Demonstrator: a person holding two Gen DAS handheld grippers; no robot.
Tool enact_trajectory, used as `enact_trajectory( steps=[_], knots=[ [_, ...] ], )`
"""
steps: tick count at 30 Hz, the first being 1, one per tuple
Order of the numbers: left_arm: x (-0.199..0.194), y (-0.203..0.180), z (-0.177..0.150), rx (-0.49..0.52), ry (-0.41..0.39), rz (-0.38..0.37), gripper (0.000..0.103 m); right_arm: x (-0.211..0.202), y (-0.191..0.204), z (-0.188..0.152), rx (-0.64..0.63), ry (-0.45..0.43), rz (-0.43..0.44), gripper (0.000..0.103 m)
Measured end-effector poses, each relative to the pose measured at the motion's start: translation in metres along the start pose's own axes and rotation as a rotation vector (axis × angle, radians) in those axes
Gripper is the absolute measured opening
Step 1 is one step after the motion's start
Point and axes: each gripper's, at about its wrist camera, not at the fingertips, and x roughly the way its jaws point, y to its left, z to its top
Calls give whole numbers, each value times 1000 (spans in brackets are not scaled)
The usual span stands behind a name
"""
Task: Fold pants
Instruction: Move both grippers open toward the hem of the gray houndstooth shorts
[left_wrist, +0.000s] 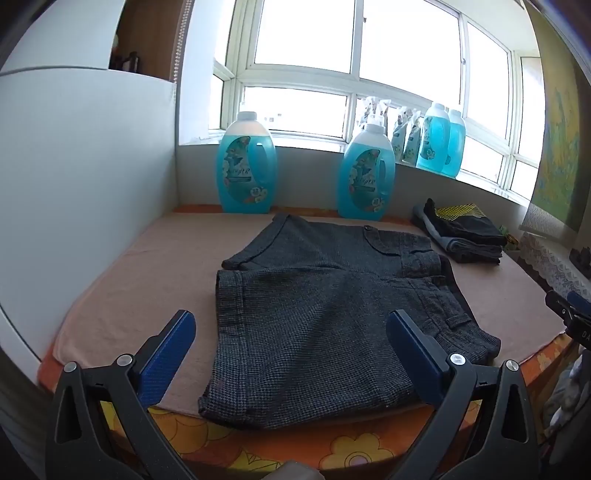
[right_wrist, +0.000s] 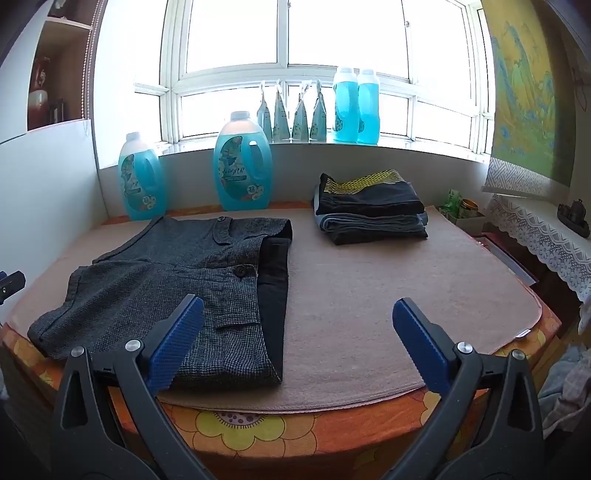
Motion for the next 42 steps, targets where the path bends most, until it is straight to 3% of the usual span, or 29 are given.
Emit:
enact_trajectory(
  steps=[27, 42],
  knots=[
    [-11, 0, 21, 4, -30, 5, 103, -9, -6, 30, 29, -46, 3, 103],
    [-8, 11, 28, -12, -38, 4, 103, -4, 5, 45, -25, -40, -21, 103]
  ],
)
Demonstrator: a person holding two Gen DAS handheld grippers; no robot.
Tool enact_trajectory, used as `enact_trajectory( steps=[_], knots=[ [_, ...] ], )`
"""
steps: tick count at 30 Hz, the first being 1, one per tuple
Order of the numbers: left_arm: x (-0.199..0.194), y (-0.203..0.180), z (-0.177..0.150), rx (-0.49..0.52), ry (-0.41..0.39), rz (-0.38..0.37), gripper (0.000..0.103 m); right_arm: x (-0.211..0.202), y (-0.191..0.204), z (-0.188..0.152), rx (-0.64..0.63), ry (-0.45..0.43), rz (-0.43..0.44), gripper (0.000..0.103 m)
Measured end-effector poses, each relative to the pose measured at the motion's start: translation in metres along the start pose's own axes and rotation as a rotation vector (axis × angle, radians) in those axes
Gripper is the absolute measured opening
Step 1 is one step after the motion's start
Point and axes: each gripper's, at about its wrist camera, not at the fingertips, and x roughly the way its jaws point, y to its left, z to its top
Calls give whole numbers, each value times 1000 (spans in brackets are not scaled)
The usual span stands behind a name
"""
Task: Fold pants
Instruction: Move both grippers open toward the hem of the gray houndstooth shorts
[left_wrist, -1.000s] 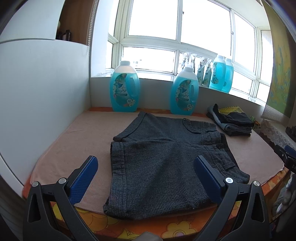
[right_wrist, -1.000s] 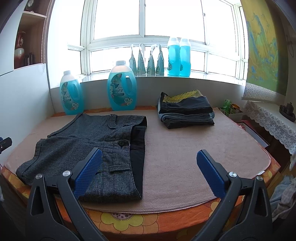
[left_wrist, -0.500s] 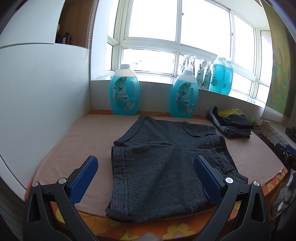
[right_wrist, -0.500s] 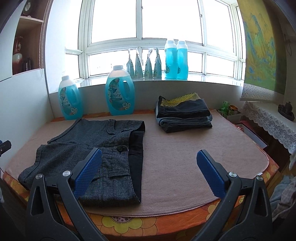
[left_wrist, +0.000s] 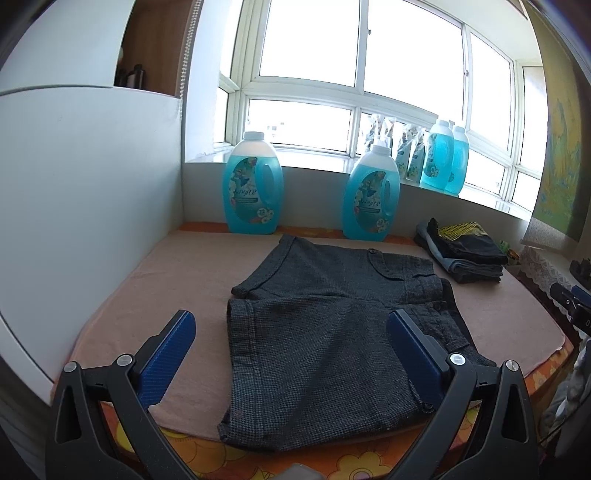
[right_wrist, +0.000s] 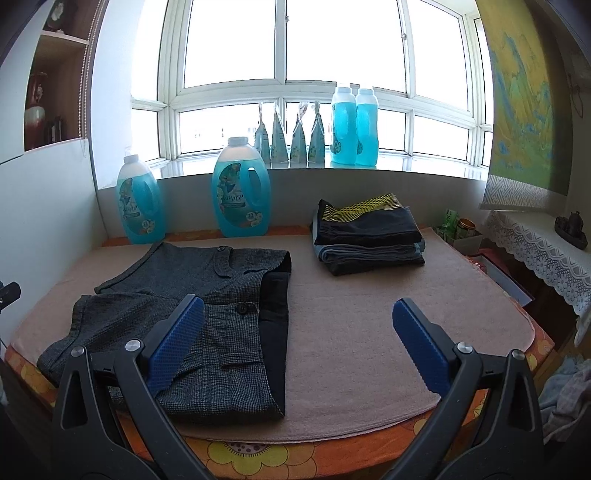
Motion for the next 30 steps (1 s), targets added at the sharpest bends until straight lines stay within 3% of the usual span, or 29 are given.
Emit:
enact_trajectory(
  steps=[9, 11, 16, 30],
  knots=[
    [6, -2, 4, 20, 13, 1, 103, 5, 4, -1, -22, 25, -14, 103],
    [5, -3, 5, 28, 12, 1, 103, 10, 0, -1, 22, 46, 12, 103],
    [5, -3, 8, 32, 1, 1, 103, 14, -5, -3, 80, 41, 35, 103],
    [15, -4, 10, 43, 19, 4, 103, 25, -3, 0, 71, 43, 44, 103]
  ],
)
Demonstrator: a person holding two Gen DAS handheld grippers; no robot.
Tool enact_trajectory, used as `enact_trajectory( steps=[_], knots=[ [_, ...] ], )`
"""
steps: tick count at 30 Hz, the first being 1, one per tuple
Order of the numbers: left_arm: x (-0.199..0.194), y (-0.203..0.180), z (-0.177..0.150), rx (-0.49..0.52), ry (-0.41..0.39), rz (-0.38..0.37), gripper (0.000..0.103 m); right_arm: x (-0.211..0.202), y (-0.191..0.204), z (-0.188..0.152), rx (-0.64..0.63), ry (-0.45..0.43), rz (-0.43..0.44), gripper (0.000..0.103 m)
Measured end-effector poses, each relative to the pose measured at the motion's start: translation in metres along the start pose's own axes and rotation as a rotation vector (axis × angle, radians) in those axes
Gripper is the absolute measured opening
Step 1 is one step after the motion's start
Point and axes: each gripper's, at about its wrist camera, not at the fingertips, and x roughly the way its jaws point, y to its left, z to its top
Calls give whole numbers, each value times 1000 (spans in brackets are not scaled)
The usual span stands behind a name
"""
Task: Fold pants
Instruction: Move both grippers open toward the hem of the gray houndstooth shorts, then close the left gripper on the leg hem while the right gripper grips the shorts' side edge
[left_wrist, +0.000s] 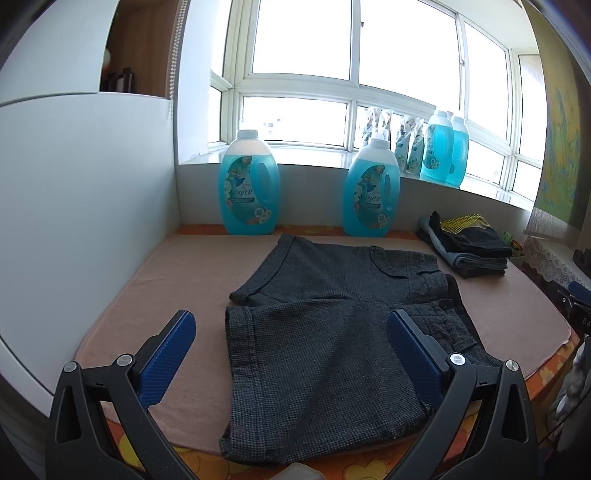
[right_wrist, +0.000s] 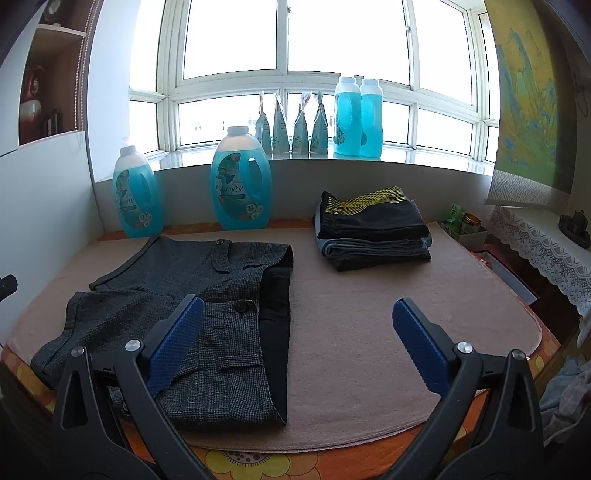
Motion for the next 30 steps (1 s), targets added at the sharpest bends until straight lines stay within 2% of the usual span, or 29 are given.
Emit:
enact_trajectory(
  steps=[4, 10, 12, 15, 18, 22, 26, 30],
  knots=[
    [10, 0, 2, 0, 28, -12, 103, 14, -1, 3, -9, 14, 21, 103],
    [31, 2, 9, 33, 76, -16, 103, 44, -18, 11, 44, 26, 83, 103],
    [40, 6, 12, 25, 106, -43, 102, 55, -24, 16, 55, 41, 97, 103],
    [60, 12, 14, 30, 157, -58, 97, 77, -28, 23, 52, 101, 122, 103],
    [81, 18, 15, 52, 206, -51, 87, 100, -30, 30, 44, 151, 125, 103],
    [103, 31, 16, 26, 261, -69, 80, 123, -26, 30, 37, 216, 159, 103],
    [110, 46, 13, 16, 293, -68, 74, 129, -17, 18, 2, 247, 207, 103],
    [103, 58, 1, 10, 323, -59, 72, 122, -16, 2, -24, 275, 236, 101]
  ],
)
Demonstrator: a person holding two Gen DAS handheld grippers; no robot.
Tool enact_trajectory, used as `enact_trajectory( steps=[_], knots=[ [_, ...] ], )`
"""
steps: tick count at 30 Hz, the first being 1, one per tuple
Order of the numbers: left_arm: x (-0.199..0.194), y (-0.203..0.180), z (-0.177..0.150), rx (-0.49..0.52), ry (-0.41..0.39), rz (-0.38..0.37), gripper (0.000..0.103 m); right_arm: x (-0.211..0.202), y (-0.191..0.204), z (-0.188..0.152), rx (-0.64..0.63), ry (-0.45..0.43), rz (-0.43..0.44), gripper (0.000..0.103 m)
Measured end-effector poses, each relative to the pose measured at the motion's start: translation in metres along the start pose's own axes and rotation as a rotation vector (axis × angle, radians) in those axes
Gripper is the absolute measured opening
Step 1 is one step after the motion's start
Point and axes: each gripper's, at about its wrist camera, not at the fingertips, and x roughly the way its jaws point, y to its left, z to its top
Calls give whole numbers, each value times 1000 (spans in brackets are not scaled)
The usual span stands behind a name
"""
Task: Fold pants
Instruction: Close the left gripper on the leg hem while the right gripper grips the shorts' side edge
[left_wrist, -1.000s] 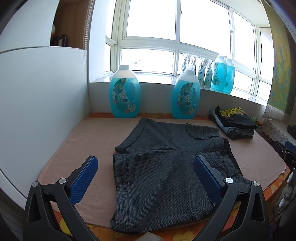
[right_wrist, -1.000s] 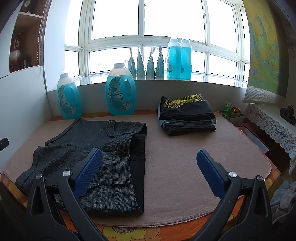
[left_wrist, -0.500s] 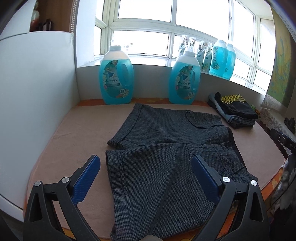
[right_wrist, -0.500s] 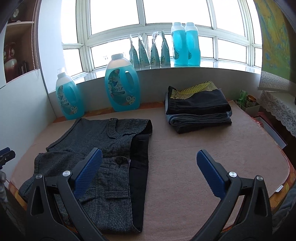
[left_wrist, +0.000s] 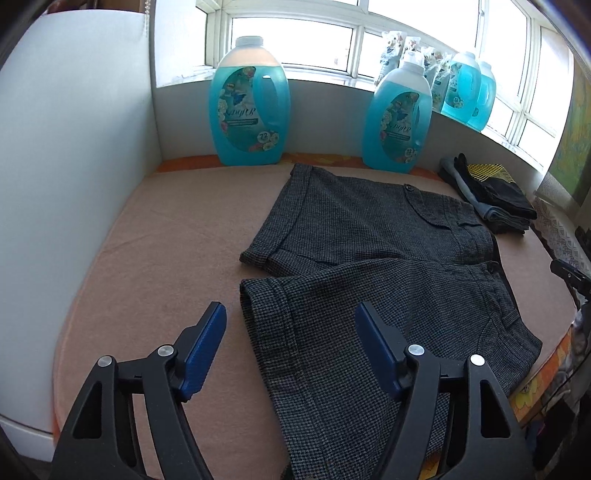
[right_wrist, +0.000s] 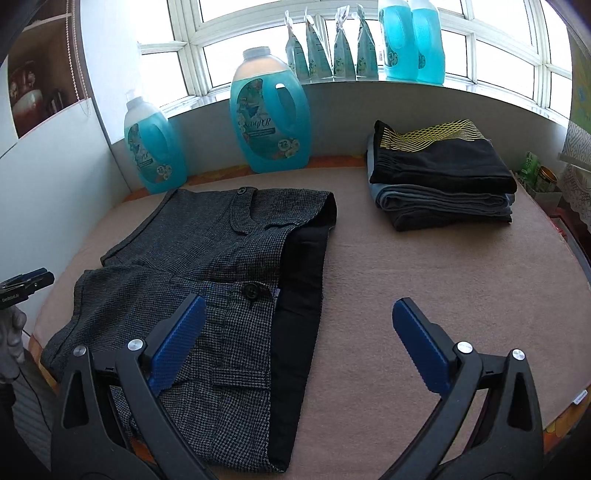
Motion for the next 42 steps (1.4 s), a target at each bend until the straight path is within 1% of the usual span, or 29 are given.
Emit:
enact_trajectory(
  steps=[3, 8, 10, 11, 12, 13, 14, 17, 18, 20, 21, 24, 28, 30, 33, 34, 36, 40, 42],
  knots=[
    [-5, 6, -16, -20, 40, -24, 72, -4, -1, -14, -1, 15, 31, 96],
    [-19, 7, -48, -17, 70, -33, 72, -15, 0, -39, -17, 36, 62, 85],
    [-25, 11, -61, -33, 81, -51, 71, -18, -1, -48, -11, 60, 86, 77],
    [-27, 12, -67, -42, 88, -59, 71, -20, -1, -53, -11, 74, 99, 74],
    [-29, 13, -73, -49, 95, -67, 70, -21, -1, -58, -14, 86, 109, 70],
    [-31, 13, -79, -53, 103, -75, 65, -23, 0, -62, -18, 92, 121, 67],
    [-32, 13, -85, -57, 111, -84, 60, -24, 0, -67, -20, 95, 130, 67],
    [-35, 10, -98, -55, 126, -116, 57, -24, 3, -82, -23, 114, 159, 67],
    [-35, 7, -101, -44, 125, -117, 56, -23, 4, -87, -25, 121, 165, 67],
    [-34, 2, -107, -14, 120, -110, 49, -20, 5, -94, -35, 134, 164, 67],
    [-33, 0, -109, -6, 119, -109, 48, -18, 5, -97, -38, 138, 166, 67],
    [-30, -1, -114, 2, 116, -119, 47, -15, 4, -101, -31, 143, 189, 67],
    [-25, -5, -120, 48, 87, -79, 47, -8, 12, -103, -47, 162, 217, 67],
    [-26, -8, -122, 67, 80, -68, 47, -6, 21, -105, -80, 175, 232, 67],
    [-31, -7, -123, 93, 71, -68, 47, -10, 34, -107, -166, 157, 203, 67],
    [-31, -7, -122, 98, 69, -68, 47, -10, 35, -107, -175, 154, 203, 67],
    [-29, -7, -122, 112, 72, -62, 47, -11, 34, -105, -171, 150, 202, 67],
    [-22, -16, -119, 183, 72, -53, 47, -13, 31, -103, -164, 139, 205, 67],
    [-22, -20, -118, 213, 71, -48, 47, -15, 32, -103, -181, 138, 208, 67]
  ],
)
